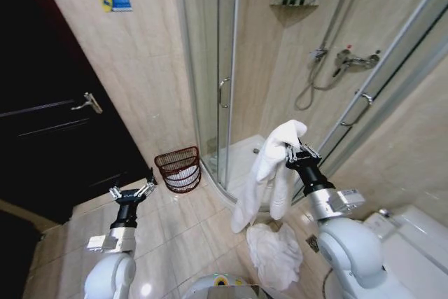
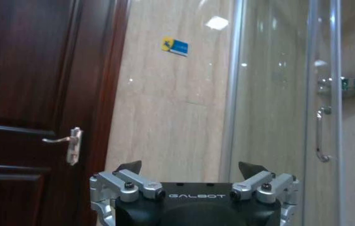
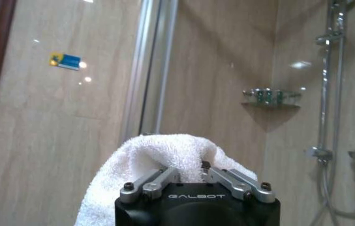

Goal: Discard the used towel into the hamper.

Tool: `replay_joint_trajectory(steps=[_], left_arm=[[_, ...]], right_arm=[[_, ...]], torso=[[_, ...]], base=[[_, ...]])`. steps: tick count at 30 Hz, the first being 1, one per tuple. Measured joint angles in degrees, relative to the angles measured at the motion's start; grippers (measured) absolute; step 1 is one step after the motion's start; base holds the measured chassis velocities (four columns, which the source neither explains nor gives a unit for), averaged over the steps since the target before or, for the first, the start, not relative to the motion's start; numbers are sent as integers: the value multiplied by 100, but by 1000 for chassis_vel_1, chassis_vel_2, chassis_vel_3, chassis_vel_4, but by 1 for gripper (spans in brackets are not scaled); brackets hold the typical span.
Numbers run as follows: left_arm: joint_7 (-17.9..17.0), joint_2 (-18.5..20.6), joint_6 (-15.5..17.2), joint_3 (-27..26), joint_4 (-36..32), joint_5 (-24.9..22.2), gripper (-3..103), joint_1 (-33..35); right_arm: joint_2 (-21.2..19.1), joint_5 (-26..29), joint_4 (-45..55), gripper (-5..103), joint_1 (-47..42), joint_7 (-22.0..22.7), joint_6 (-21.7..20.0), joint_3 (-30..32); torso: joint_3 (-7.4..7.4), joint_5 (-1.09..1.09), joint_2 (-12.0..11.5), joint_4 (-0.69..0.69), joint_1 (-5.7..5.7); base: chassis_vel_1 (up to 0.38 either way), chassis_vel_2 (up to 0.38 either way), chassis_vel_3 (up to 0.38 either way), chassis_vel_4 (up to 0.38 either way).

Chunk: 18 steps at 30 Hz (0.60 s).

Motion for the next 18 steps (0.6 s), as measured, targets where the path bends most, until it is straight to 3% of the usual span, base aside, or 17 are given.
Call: replay_joint_trajectory(steps=[18], left_arm=[[13,-127,-30,0,-46,91,100,41]], right_arm=[[-50,-228,-121,9,139,-73,135,-191]], torso=[[0,2,0,-3,0]], base=[[22,19,-18,-22]])
